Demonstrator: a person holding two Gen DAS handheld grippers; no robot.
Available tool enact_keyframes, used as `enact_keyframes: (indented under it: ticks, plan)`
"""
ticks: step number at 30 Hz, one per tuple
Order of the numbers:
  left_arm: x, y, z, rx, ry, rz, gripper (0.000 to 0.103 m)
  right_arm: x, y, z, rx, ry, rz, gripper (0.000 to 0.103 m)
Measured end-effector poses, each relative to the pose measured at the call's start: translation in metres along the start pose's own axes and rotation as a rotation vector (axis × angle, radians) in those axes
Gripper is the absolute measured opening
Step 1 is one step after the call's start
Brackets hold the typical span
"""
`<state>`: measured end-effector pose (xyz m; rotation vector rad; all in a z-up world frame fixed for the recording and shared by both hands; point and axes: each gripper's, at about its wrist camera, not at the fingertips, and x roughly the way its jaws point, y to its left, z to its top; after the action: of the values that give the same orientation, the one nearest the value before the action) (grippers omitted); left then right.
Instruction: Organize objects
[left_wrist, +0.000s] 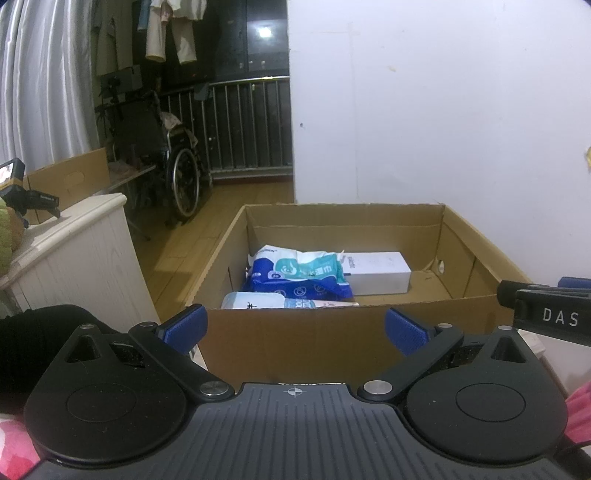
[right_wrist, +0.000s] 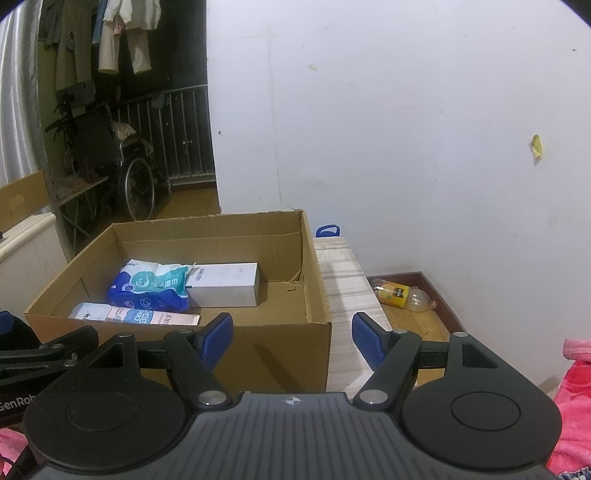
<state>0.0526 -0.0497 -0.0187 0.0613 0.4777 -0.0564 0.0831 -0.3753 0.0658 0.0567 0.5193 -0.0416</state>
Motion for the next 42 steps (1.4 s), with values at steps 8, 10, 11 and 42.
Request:
enact_keyframes:
  ticks: [8,10,11,42]
  plan:
    - [-0.0004,0.0000,-0.0012,0.009,-0.002,0.001,0.103,-0.0001,-0.0001,0.0000,0.002,0.002,0.001,0.074]
    - [-0.0002,0.0003,-0.0018,0.011,-0.002,0.000,0.103,-0.0004,-0.0004,0.0000,0.004,0.000,0.001,0.074]
    - [-0.0003,0.0008,-0.0021,0.011,-0.001,-0.001,0.103,-0.0010,-0.0010,0.0001,0.007,-0.005,0.002,0.074]
    - [-0.0017,0.0044,-0.0007,0.011,0.003,0.002,0.103,0.0004,-0.0032,0.0000,0.012,0.009,0.007,0.077]
